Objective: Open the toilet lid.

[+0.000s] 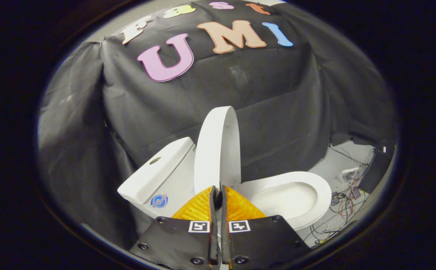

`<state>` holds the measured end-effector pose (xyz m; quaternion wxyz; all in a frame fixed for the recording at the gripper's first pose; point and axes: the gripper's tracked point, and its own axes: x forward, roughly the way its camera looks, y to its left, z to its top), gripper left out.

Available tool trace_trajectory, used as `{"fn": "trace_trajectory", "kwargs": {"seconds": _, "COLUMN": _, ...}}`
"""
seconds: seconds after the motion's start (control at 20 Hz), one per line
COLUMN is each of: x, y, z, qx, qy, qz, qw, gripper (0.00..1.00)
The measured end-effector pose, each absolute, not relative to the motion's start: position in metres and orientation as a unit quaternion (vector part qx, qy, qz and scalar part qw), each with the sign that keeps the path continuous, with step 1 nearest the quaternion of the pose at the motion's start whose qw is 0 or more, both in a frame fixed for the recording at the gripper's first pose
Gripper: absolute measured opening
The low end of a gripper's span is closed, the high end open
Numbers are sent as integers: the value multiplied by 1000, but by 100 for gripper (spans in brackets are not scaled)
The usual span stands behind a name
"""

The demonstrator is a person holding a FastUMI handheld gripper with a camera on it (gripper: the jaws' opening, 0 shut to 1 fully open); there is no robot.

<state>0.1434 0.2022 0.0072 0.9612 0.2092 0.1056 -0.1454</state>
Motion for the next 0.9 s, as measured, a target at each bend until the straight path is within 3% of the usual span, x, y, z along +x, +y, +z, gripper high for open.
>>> {"fn": "trace_trajectory", "kwargs": {"seconds": 0.9, "x": 183, "y": 258, "z": 27, "qx": 192, "qy": 92, "qz": -121, "qw": 969, "gripper": 4}}
